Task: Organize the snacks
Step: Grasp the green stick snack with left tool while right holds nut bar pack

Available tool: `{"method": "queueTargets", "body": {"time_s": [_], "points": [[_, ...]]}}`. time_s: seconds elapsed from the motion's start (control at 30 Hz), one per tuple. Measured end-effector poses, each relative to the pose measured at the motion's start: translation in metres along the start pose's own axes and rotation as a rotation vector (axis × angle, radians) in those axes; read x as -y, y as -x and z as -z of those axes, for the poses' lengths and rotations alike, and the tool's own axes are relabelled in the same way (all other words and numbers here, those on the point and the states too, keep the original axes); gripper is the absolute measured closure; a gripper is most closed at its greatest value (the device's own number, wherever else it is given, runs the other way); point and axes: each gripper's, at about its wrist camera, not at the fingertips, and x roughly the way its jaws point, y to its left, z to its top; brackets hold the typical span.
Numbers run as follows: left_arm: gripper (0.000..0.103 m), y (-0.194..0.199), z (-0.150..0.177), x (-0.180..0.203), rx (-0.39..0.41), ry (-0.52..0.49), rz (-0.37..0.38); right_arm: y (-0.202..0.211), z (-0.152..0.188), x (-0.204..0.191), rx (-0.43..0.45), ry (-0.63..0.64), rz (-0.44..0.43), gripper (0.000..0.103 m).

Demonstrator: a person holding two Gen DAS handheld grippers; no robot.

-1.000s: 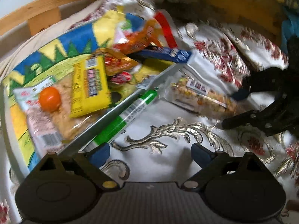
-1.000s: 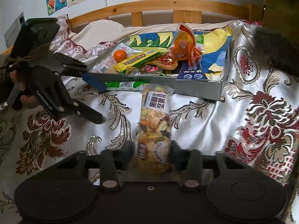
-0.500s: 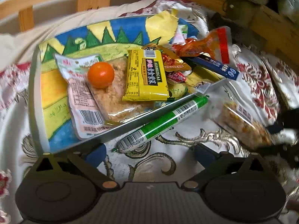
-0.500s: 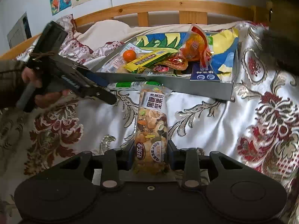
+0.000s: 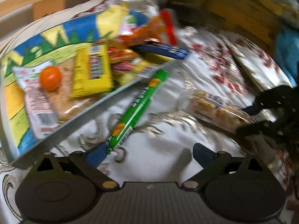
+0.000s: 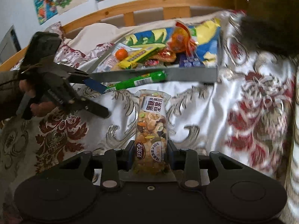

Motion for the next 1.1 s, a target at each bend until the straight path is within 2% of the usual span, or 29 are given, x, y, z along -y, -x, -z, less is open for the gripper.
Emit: {"method": "queueTargets", "body": {"time_s": [0.1,0.17,0.23,0.37,0.47,0.57,0.7,0.77,0.87,0.97,1.1], "points": [[0.004,0.004,-0.003,0.007,0.010,-0.038,-0.008,0.005,0.007,-0.005,-0.018,-0.025,-0.005,0.066],[0.004,0.004,-0.007,0.005,0.028,-0.030,-0.045,0.005,0.010,-0.008,-0.024,-0.019,-0.002,0.066],[0.004,-0.001,-0.014,-0.003,0.040,0.004,-0.083,0.004,0.011,-0.009,-0.024,-0.012,0.000,0.066],[0.004,-0.017,-0.025,-0.018,0.022,0.076,-0.098,0.000,0.010,-0.006,-0.022,-0.033,-0.015,0.066],[0.005,-0.028,-0.027,-0.022,0.004,0.092,-0.069,-0.002,0.010,-0.004,-0.021,-0.043,-0.025,0.066],[0.005,-0.034,-0.031,-0.017,-0.025,0.055,-0.026,-0.003,0.010,-0.002,-0.022,-0.053,-0.034,0.066],[0.006,-0.029,-0.033,-0.005,-0.040,0.000,0.016,-0.001,0.011,0.000,-0.017,-0.065,-0.041,0.066],[0.007,-0.024,-0.034,-0.002,-0.037,0.007,0.067,0.002,0.011,0.001,-0.012,-0.066,-0.038,0.066],[0.009,-0.017,-0.037,0.009,-0.027,0.001,0.136,0.008,0.016,0.000,-0.005,-0.062,-0.006,0.066],[0.014,-0.017,-0.039,0.022,-0.046,-0.020,0.198,0.020,0.024,-0.001,0.003,-0.082,0.087,0.066],[0.015,-0.025,-0.041,0.040,-0.034,-0.078,0.127,0.029,0.031,0.005,0.016,-0.132,0.166,0.066]]}}
